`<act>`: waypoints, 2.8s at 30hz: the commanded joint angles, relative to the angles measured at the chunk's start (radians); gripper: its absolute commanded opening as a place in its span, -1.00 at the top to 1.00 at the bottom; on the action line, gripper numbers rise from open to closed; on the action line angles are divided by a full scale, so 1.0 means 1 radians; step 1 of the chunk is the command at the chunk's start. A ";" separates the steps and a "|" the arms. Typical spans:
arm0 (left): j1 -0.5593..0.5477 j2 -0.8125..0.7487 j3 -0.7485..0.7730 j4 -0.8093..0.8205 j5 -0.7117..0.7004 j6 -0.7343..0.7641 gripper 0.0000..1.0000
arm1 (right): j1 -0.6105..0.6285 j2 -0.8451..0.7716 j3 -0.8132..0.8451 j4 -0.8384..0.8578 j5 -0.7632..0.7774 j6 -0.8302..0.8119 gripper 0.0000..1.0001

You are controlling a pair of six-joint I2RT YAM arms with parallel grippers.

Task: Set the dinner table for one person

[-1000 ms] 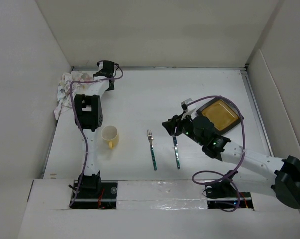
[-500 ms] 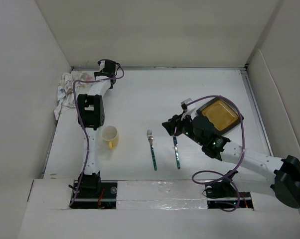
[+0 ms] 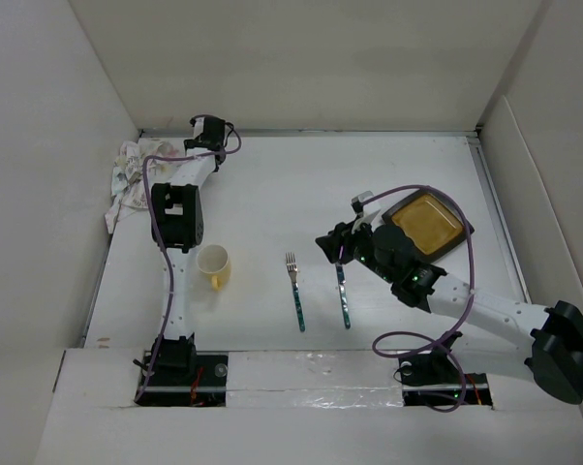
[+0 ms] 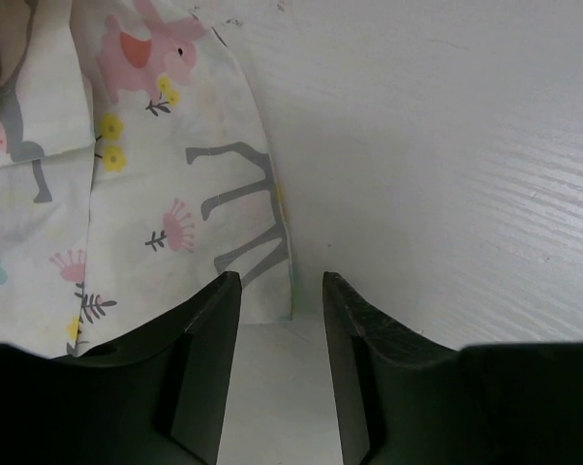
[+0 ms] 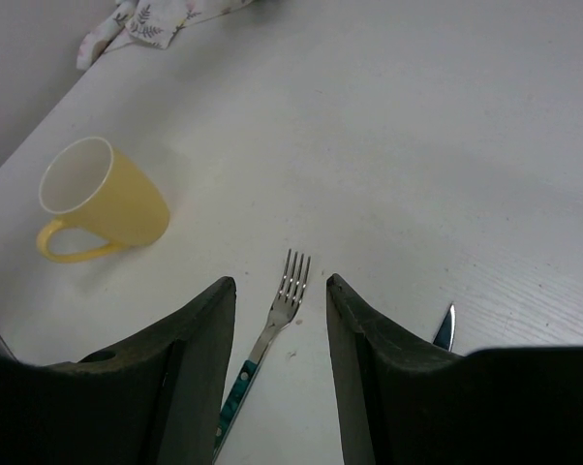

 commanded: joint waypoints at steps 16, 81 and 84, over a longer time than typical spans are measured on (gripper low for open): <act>0.044 -0.026 -0.084 -0.062 0.077 -0.006 1.00 | 0.008 0.000 0.053 0.007 0.033 -0.020 0.04; -0.654 -0.304 -0.435 0.335 0.444 0.069 0.20 | -0.332 -0.079 -0.003 -0.069 0.168 0.209 0.08; -0.654 -0.271 -0.415 0.341 0.372 0.052 0.14 | -0.332 -0.083 -0.013 -0.066 0.164 0.196 0.08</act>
